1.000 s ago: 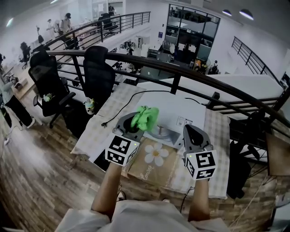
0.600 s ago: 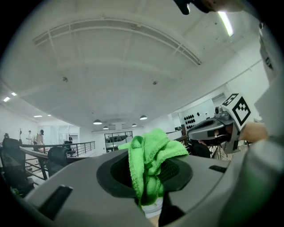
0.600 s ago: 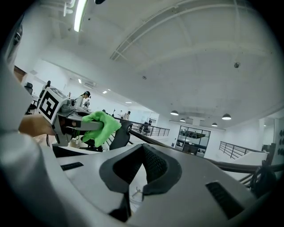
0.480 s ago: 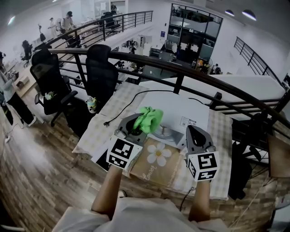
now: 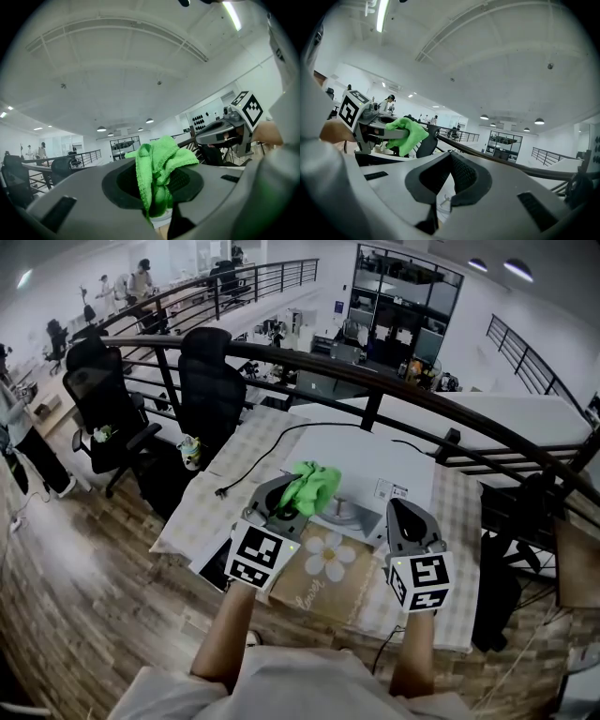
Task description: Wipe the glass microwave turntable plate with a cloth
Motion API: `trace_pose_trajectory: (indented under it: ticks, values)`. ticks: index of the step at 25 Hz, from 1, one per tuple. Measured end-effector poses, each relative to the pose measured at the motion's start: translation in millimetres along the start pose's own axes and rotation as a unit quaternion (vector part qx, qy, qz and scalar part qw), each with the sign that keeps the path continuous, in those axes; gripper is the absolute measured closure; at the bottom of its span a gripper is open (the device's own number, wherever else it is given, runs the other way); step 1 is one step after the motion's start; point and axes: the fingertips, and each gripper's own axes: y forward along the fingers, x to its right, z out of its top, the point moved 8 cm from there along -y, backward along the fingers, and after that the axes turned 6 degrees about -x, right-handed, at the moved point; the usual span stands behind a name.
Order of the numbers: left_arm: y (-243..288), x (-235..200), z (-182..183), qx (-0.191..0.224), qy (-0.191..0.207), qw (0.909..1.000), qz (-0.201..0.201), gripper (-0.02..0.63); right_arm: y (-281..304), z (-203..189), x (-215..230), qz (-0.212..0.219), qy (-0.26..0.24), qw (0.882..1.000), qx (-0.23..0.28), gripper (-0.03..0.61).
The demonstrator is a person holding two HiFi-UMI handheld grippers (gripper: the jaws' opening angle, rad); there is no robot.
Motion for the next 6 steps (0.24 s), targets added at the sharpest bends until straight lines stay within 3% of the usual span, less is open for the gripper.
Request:
trace_pose_trajectory:
  ticks: [6]
  values:
    - [1.8,-0.3,-3.6,-0.002,-0.005,1.0,-0.003,0.489,1.4,-3.8,0.4,0.0,0.0,1.0,-0.002,0.566]
